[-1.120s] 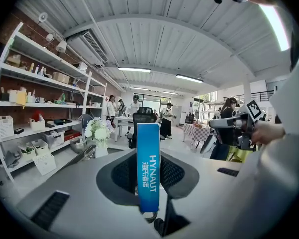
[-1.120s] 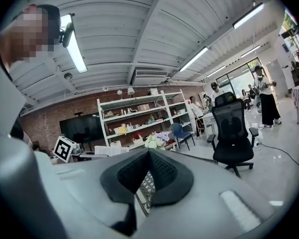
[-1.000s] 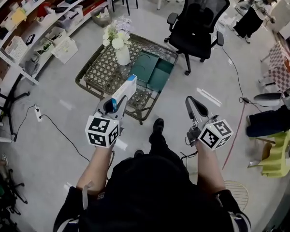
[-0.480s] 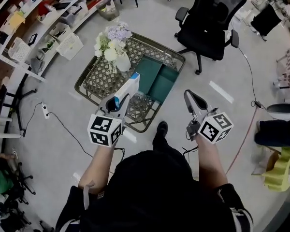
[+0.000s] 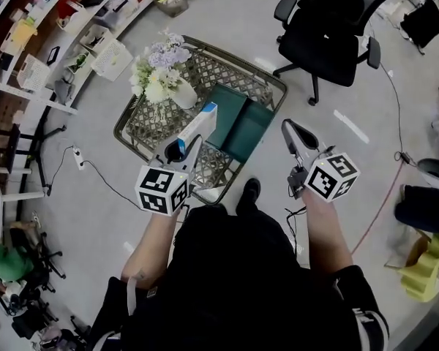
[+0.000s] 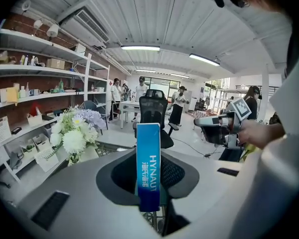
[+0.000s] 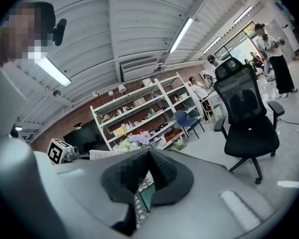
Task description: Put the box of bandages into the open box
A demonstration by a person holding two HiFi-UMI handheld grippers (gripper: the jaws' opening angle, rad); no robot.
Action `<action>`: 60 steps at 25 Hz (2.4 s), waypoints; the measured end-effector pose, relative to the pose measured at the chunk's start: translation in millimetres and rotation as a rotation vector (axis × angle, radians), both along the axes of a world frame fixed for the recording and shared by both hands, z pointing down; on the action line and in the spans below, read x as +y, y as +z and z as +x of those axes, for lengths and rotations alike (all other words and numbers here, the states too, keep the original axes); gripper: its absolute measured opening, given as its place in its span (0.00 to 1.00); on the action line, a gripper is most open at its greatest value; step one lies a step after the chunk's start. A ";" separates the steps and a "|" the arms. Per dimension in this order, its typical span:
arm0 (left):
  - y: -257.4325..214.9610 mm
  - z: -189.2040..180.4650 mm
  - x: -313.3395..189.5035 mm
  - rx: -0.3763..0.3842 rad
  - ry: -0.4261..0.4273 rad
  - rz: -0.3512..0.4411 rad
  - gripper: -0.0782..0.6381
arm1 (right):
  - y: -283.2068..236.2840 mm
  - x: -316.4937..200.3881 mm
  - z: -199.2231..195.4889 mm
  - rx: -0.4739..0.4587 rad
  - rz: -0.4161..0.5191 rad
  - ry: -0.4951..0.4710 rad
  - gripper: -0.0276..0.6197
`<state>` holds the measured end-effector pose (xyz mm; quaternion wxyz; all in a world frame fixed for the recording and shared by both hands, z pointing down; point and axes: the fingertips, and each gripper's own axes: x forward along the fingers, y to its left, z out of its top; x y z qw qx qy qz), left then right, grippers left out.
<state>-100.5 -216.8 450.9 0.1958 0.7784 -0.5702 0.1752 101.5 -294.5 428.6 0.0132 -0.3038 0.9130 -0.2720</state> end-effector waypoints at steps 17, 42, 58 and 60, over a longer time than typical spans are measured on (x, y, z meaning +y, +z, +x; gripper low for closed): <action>104.3 25.8 -14.7 -0.110 0.262 -0.182 0.22 | 58.3 29.6 -11.8 0.071 -0.163 0.072 0.06; 237.5 77.2 -0.9 -0.535 0.787 -0.266 0.23 | 94.2 67.9 10.6 0.111 -0.259 0.200 0.06; 230.7 77.2 38.5 -0.462 0.853 -0.326 0.32 | 88.1 67.4 12.3 0.113 -0.274 0.202 0.06; 233.4 75.3 40.1 -0.448 0.842 -0.341 0.32 | 88.8 67.2 11.8 0.113 -0.277 0.200 0.06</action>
